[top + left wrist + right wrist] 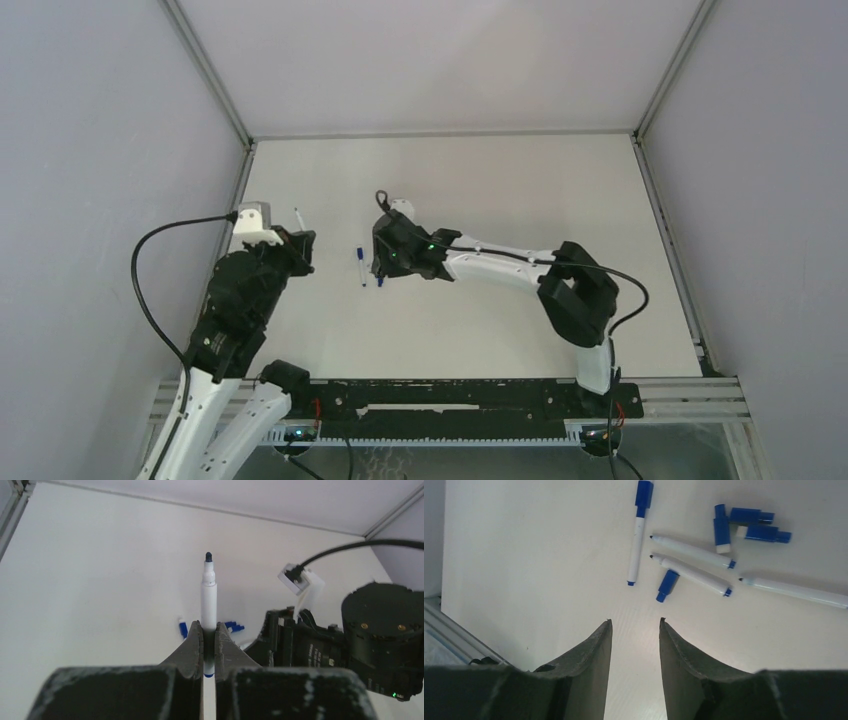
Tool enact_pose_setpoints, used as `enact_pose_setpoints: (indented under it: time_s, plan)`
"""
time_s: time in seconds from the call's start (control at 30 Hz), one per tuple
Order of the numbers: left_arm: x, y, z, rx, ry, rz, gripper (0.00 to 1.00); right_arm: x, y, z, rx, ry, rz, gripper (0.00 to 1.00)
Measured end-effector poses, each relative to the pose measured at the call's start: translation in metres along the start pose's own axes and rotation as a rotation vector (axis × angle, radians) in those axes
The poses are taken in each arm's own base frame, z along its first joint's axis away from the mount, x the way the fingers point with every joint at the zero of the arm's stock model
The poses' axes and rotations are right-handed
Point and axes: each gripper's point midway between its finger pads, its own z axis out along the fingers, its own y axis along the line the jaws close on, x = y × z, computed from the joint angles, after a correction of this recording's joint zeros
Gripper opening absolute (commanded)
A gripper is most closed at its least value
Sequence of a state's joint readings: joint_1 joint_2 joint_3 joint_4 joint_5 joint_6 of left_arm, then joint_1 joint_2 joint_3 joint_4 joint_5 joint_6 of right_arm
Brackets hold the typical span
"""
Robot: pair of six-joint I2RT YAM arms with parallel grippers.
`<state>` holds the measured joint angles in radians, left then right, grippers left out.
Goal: Insert the pens into the pen caps
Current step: Insert the pen cap onto the pen.
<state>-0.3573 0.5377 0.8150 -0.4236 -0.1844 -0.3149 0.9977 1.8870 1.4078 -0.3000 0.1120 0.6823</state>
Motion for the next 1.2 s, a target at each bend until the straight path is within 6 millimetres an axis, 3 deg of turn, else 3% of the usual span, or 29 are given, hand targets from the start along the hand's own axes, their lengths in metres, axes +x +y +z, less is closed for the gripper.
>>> enact_pose_setpoints:
  time_s: [0.2,0.63,0.97,1.2]
  plan:
    - [0.034,0.015,-0.006,-0.032,0.023,-0.031,0.00,0.009,0.014,0.027,0.098,0.052,-0.034,0.45]
    - [0.028,0.017,-0.009,-0.044,-0.007,-0.060,0.00,0.040,-0.024,0.057,0.310,0.149,-0.072,0.43]
    - [0.028,0.017,-0.010,-0.048,-0.010,-0.061,0.00,0.036,-0.022,0.068,0.324,0.148,-0.079,0.42]
    - [0.028,0.017,-0.010,-0.048,-0.010,-0.061,0.00,0.038,-0.032,0.074,0.353,0.155,-0.093,0.38]
